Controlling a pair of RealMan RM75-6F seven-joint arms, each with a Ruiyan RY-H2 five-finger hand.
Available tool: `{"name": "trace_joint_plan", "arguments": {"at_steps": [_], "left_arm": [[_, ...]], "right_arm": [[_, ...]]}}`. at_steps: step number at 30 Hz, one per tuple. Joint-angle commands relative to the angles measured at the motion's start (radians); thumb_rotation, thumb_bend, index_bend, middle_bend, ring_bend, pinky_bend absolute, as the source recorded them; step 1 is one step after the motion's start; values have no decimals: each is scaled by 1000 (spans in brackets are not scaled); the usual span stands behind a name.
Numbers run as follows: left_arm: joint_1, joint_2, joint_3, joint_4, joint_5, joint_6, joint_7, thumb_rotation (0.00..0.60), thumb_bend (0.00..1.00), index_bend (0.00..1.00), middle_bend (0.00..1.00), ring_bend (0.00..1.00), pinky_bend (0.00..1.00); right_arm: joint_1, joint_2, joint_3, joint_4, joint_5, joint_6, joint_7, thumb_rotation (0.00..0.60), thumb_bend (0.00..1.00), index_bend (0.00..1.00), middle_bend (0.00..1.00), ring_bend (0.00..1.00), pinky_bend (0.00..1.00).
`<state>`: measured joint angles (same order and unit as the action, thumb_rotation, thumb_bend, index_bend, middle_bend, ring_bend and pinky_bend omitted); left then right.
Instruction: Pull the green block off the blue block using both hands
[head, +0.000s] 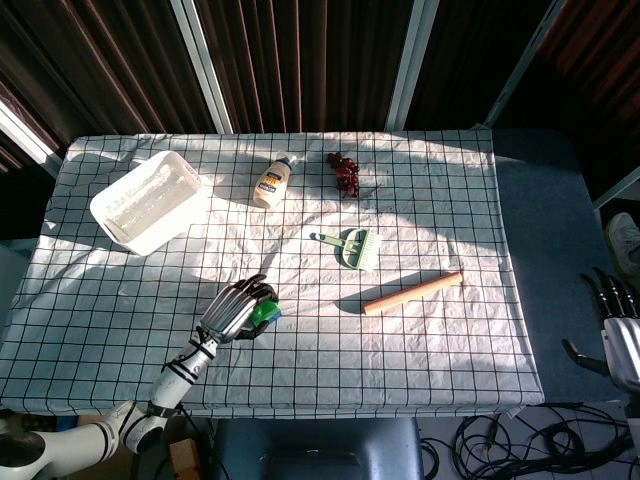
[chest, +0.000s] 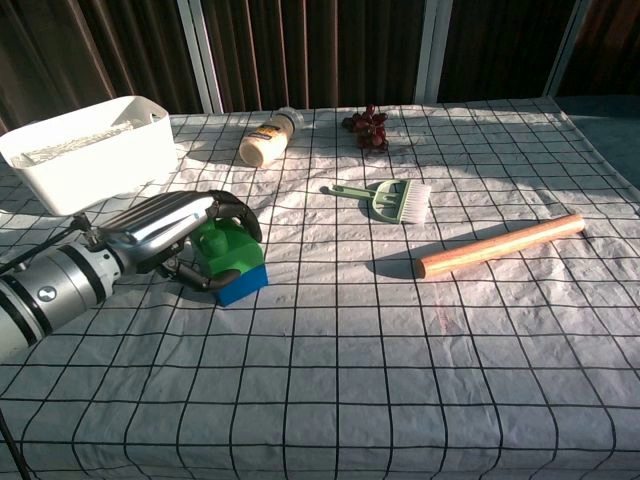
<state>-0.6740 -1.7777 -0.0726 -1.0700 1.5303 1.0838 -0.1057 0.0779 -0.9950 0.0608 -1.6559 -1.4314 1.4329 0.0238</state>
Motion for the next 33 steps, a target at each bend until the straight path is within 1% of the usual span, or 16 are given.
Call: {"name": "trace_joint_plan", "arguments": {"at_steps": [1,3,6,9,11,15,18,21,23,24,25,26,28,29,33], "left_arm": [[12,11,3,0,16,42,-45,600,432,435,294,148,649],[28,25,5,0,23,78,-99,600,463,444,284,184,738],[45,48,3,-7,15,98,-143,600,535,466,296,263,814],[55,64,1,-18,8,107,-158,600,597,492,329,327,848],[61,73,-2,-29,8,120,-164,600,621,507,352,360,853],[83,91,-21,-72,7,181,-195,600,674,553,433,441,859],[103,111,-27,-118,27,245,-250,600,711,574,494,495,884],[113,131,-22,-160,61,294,-307,600,727,589,521,515,894],[114,149,-10,-210,103,328,-370,600,726,595,528,520,898],[113,153,-7,-215,109,331,-378,600,725,598,532,524,900],[109,155,-5,-230,124,339,-398,600,725,599,534,525,901],[104,156,-5,-241,135,343,-413,600,725,600,534,526,901],[97,153,-8,-254,144,348,-433,600,727,600,534,526,901],[92,148,-12,-262,145,349,-444,600,727,600,535,526,901],[81,127,-40,-283,135,359,-461,600,741,606,537,525,900]], "right_arm": [[-1,1,3,-2,7,-3,10,600,153,0,0,0,0],[-4,5,7,-4,13,-1,33,600,153,0,0,0,2],[-7,3,11,-2,17,5,34,600,154,0,0,0,3],[-6,2,8,-4,10,1,31,600,153,0,0,0,3],[-4,-1,7,-6,6,-1,24,600,153,0,0,0,3],[6,-16,7,3,-29,4,36,600,153,0,0,0,3],[39,-22,8,8,-79,-20,86,600,153,0,0,0,13],[93,-5,15,1,-124,-76,178,600,153,0,0,0,30],[185,30,31,-31,-165,-182,314,600,154,0,0,0,41],[205,41,32,-34,-171,-208,343,600,153,0,0,0,45],[258,58,41,-56,-186,-270,416,600,153,0,0,0,46],[303,74,50,-67,-191,-326,477,600,154,0,0,0,47],[370,88,65,-85,-199,-399,573,600,153,0,0,0,47],[412,87,80,-91,-198,-438,630,600,154,0,0,0,48],[527,62,121,-105,-164,-550,776,600,154,0,0,0,51]]}}
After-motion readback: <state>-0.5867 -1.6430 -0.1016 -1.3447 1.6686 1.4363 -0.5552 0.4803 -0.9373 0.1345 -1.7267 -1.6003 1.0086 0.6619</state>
